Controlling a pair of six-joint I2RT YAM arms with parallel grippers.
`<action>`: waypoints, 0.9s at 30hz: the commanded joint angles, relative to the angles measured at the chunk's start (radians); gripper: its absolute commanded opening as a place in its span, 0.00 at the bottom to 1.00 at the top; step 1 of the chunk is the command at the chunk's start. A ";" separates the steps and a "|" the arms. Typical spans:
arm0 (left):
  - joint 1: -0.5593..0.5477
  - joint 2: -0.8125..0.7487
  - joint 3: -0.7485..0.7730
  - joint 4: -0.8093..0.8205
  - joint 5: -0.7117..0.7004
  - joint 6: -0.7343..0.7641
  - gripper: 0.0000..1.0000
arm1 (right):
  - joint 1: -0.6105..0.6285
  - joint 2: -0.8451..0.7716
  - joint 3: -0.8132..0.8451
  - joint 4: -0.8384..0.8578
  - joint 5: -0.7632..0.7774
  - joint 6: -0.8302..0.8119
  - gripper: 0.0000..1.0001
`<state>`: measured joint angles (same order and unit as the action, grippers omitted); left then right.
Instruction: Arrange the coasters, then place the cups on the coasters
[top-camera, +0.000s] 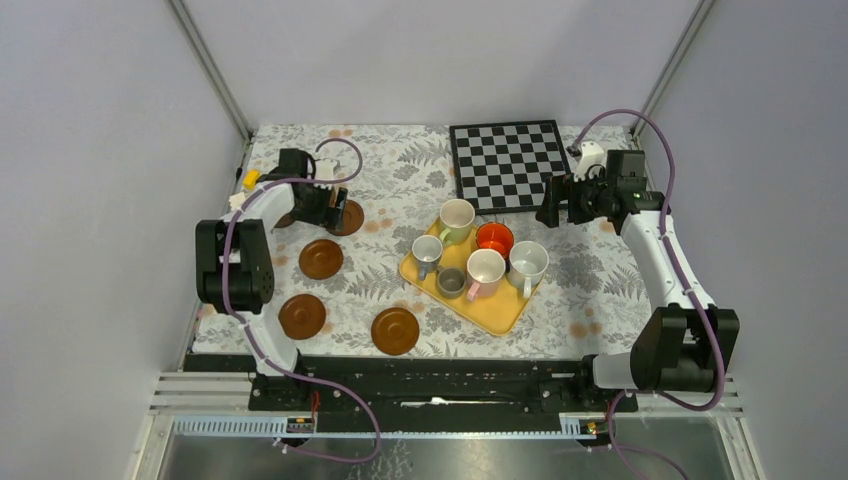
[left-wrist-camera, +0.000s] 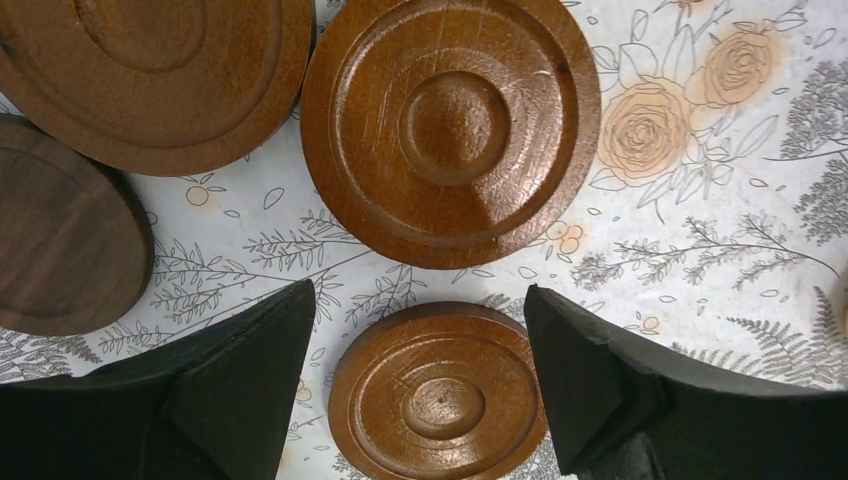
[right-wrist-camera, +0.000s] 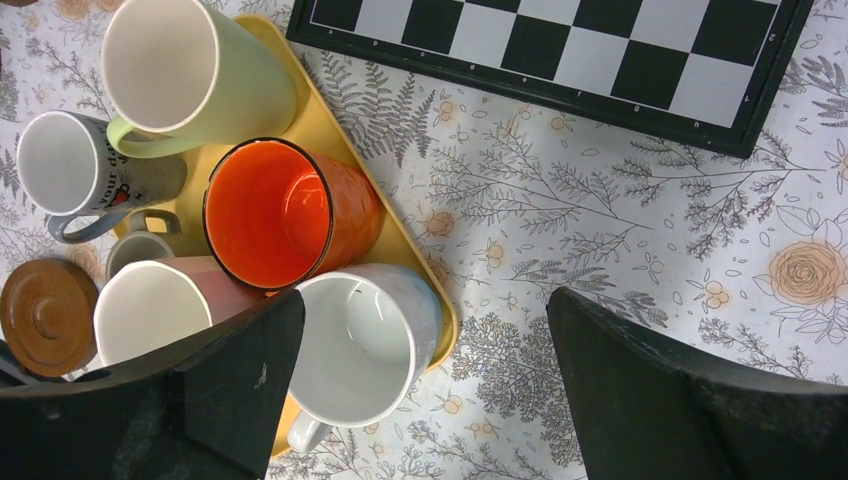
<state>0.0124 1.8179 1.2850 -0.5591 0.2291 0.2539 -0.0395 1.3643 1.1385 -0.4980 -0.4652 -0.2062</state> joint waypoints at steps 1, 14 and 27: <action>0.004 0.023 0.033 0.060 -0.022 -0.005 0.83 | -0.005 0.006 -0.008 0.028 -0.012 -0.009 0.98; -0.030 0.079 -0.006 0.102 -0.030 0.019 0.84 | -0.007 0.010 -0.016 0.031 0.005 -0.015 0.98; -0.123 0.165 0.107 0.084 -0.020 -0.009 0.81 | -0.008 0.011 -0.017 0.031 0.017 -0.022 0.98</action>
<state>-0.1001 1.9537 1.3418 -0.4835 0.1825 0.2642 -0.0406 1.3743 1.1240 -0.4870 -0.4606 -0.2131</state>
